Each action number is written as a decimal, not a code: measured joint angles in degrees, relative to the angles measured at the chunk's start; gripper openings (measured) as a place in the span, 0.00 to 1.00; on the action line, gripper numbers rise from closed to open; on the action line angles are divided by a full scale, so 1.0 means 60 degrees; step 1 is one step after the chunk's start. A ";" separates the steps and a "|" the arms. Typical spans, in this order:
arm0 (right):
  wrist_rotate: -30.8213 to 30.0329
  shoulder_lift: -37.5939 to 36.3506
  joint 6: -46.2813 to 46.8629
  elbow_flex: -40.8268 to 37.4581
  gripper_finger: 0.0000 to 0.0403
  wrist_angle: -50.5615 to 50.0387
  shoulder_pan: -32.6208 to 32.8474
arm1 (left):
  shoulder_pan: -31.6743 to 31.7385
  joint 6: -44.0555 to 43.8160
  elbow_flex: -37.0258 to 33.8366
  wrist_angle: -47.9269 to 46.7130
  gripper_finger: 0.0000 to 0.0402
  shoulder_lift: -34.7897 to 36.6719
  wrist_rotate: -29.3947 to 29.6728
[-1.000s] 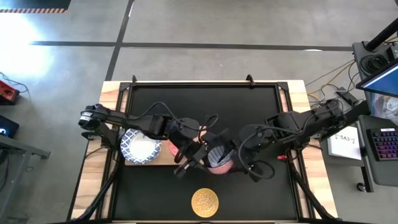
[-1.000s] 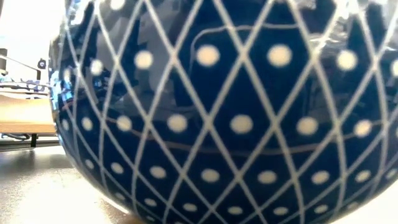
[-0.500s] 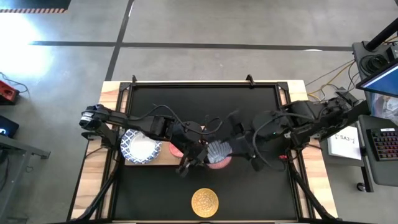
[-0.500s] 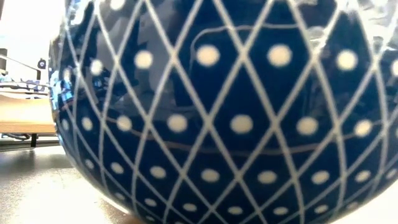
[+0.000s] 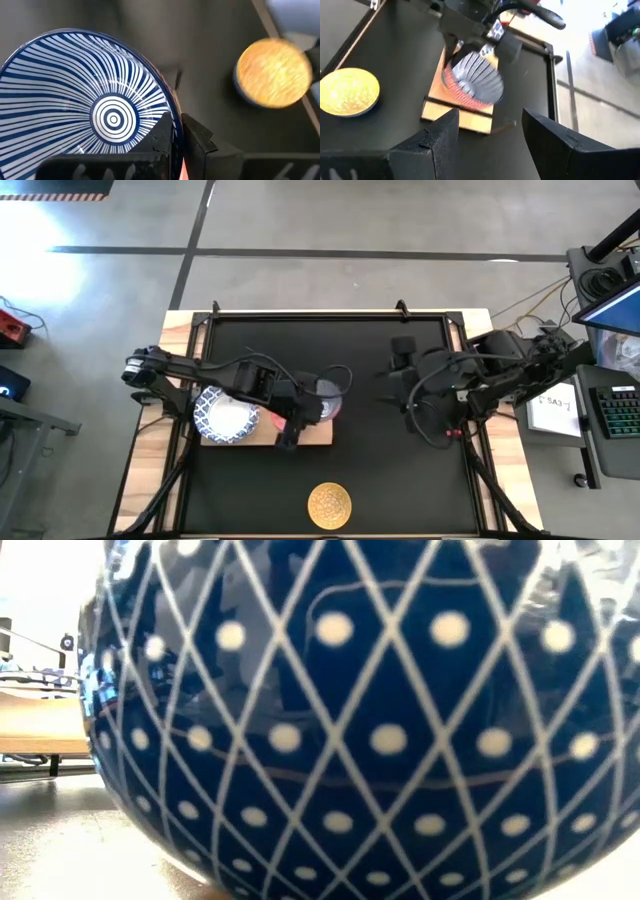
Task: Place and stack bowls onto a shelf
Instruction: Stack the dark blue bowl on top of the red bowl on the shelf, then stack the yellow bowl on top of the dark blue bowl on the shelf
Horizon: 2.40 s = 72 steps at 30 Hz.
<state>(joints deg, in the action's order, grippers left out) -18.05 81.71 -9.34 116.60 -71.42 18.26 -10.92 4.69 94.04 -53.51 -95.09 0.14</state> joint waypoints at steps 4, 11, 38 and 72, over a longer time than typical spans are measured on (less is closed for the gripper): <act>-0.0005 0.0015 0.0409 -0.0012 0.51 -0.0502 0.0006 | 0.0005 -0.0870 0.0000 -0.1222 0.01 -0.0004 0.0535; -0.0009 0.0025 0.0714 -0.0103 0.51 -0.0630 0.0011 | 0.0002 -0.3038 -0.0027 -0.2547 0.02 -0.0018 0.1108; -0.0005 0.0025 0.0837 -0.0167 0.51 -0.0628 0.0011 | -0.0200 -0.4478 -0.0448 -0.2336 0.07 -0.1029 0.0163; 0.0000 0.0025 0.1795 -0.0532 0.51 -0.1262 0.0011 | -0.2204 -0.5122 0.0747 -0.0606 0.35 -0.1009 -0.0480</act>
<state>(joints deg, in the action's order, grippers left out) -18.05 81.87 1.43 113.40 -78.99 18.33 -24.14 -26.04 98.52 -57.15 -101.14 -2.74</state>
